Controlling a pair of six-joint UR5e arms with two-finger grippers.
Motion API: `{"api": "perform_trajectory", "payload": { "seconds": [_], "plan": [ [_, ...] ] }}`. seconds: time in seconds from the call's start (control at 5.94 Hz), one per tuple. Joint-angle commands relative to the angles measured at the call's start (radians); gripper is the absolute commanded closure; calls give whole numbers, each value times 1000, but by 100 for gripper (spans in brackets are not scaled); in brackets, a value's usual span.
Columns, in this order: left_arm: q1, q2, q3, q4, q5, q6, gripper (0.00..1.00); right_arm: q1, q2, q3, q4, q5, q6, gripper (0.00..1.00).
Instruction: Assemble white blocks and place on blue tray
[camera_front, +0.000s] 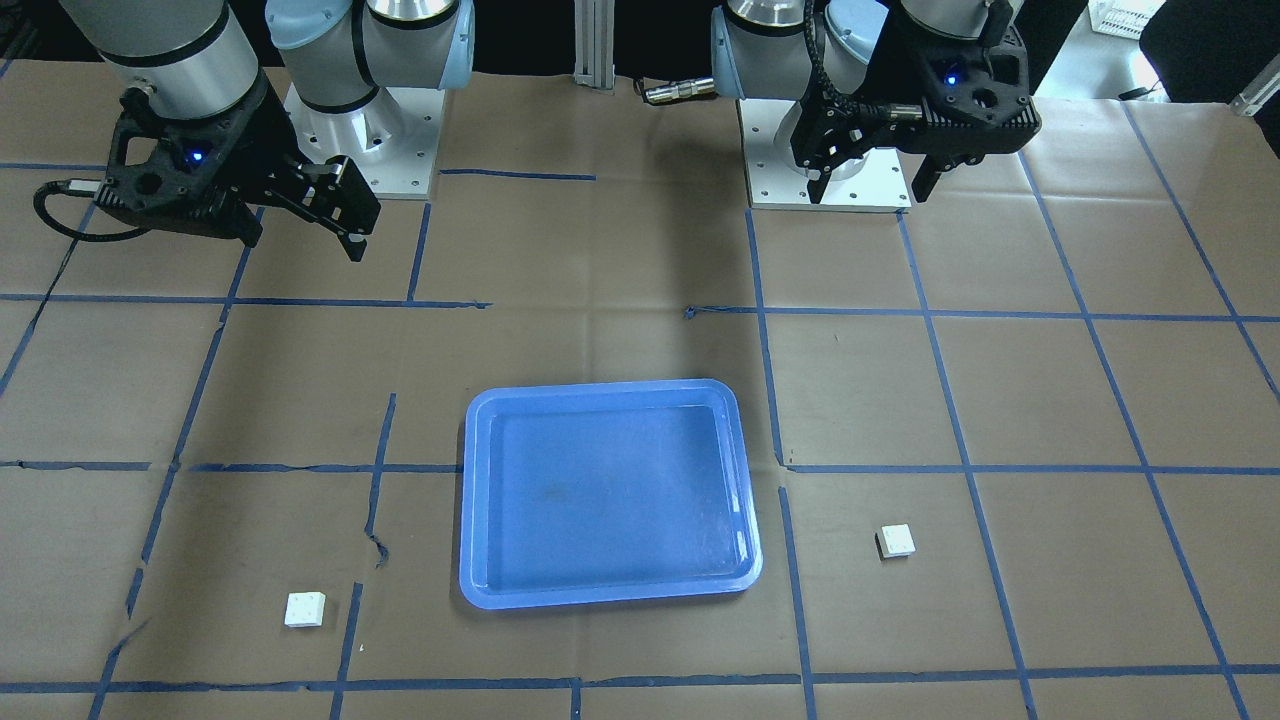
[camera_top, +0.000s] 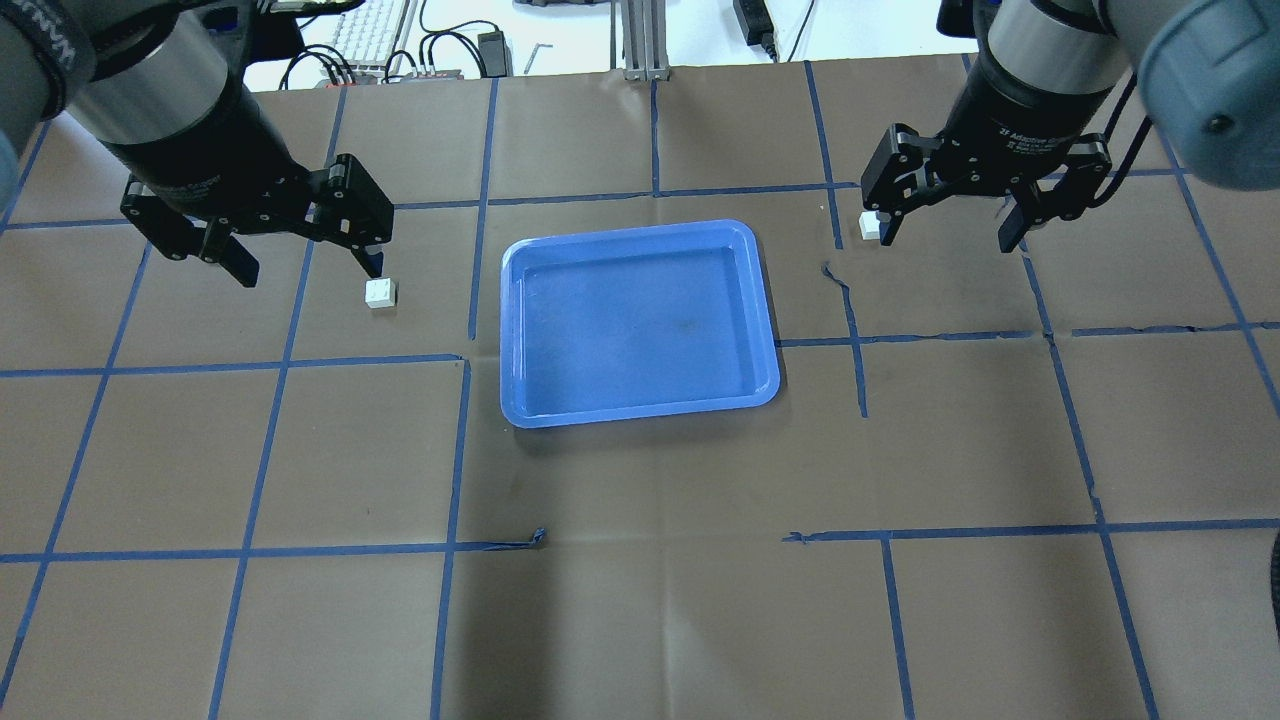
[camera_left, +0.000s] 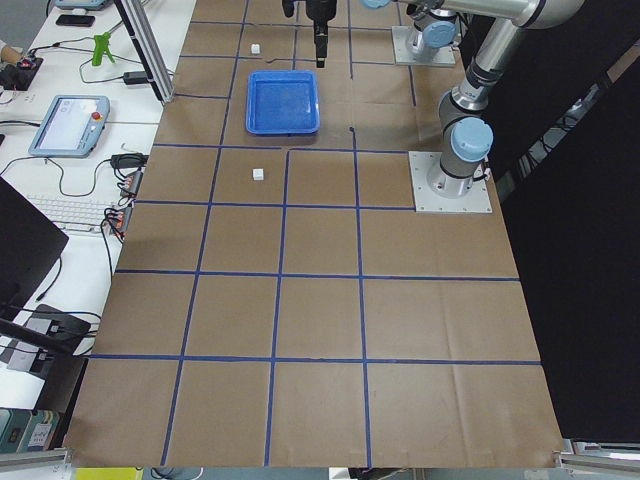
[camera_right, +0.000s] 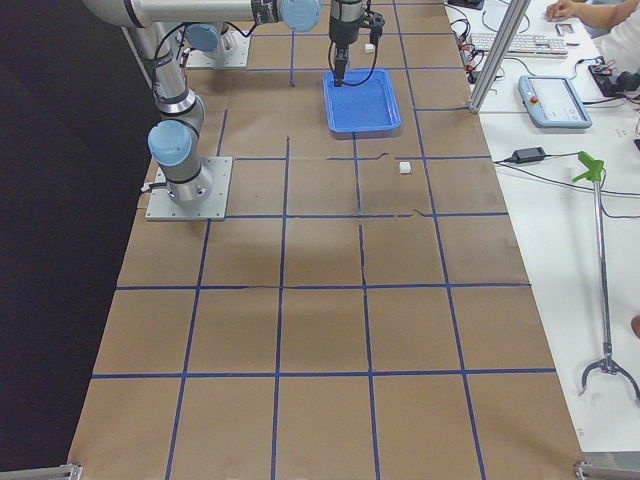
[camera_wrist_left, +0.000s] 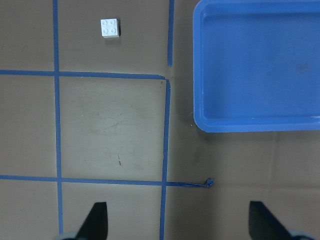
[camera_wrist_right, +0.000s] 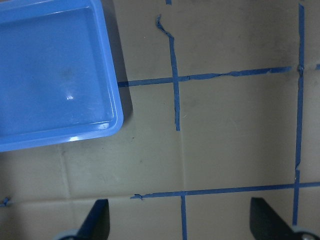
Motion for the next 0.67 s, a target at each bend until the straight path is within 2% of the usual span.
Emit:
{"api": "perform_trajectory", "payload": {
  "seconds": [0.0,0.17,0.34,0.51],
  "plan": [
    [62,-28,9,20,-1,82,0,-12,7,1,0,-13,-283,0],
    [132,-57,-23,82,2,217,0,-16,14,1,-9,-8,-491,0],
    [209,-163,-26,204,-1,282,0,-24,61,-5,-78,-10,-763,0],
    [211,-290,-26,341,-3,281,0,-59,93,-8,-163,-10,-1073,0]
  ]
}}
